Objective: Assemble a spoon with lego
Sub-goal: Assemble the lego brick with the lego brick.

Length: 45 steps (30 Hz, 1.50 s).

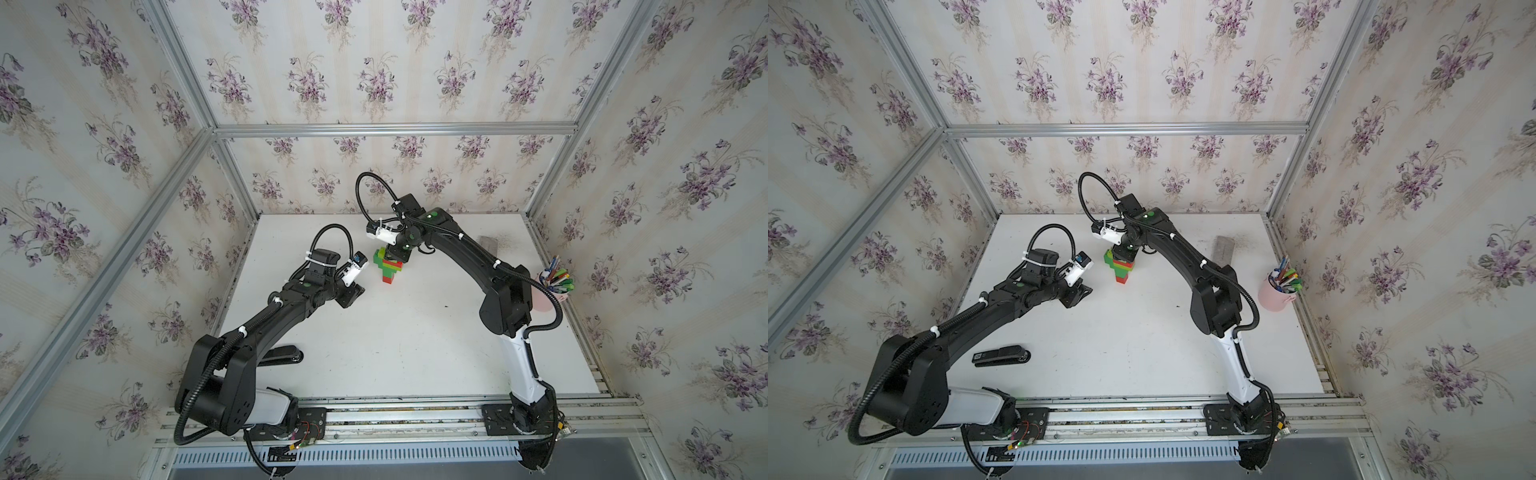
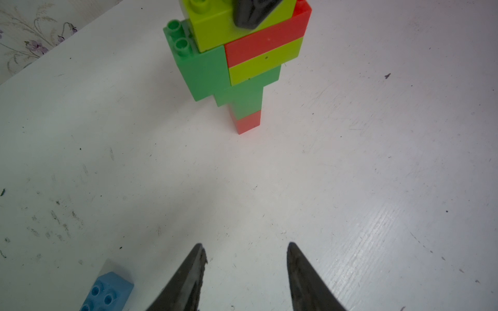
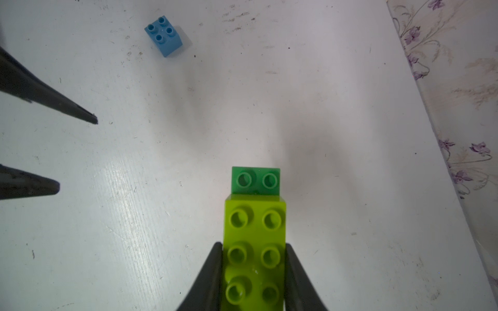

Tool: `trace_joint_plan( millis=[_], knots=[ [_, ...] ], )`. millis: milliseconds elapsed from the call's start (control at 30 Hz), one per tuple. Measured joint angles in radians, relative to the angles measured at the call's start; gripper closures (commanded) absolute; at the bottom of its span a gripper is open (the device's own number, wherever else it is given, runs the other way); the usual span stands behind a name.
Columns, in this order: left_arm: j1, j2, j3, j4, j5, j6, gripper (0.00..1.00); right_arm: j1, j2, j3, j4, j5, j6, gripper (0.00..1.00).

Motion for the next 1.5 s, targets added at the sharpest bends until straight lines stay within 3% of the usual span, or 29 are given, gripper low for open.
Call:
trace_joint_plan(
  millis=[333, 767, 1100, 1333, 1500],
  knots=[
    [0.0, 0.007, 0.021, -0.027, -0.014, 0.003, 0.49, 0.009, 0.002, -0.013, 0.015, 0.0, 0.003, 0.8],
    [0.0, 0.002, 0.031, -0.071, -0.039, 0.029, 0.49, 0.004, 0.029, -0.02, 0.069, -0.048, 0.047, 0.86],
    [0.0, 0.004, 0.041, -0.091, -0.044, 0.03, 0.48, 0.018, 0.025, 0.037, -0.005, 0.012, 0.061, 0.57],
    [0.0, 0.002, 0.042, -0.097, -0.048, 0.03, 0.48, 0.019, 0.026, 0.087, -0.039, 0.048, 0.08, 0.49],
    [0.002, -0.004, 0.05, -0.109, -0.059, 0.026, 0.42, 0.017, 0.023, 0.085, -0.042, 0.072, 0.083, 0.42]
  ],
)
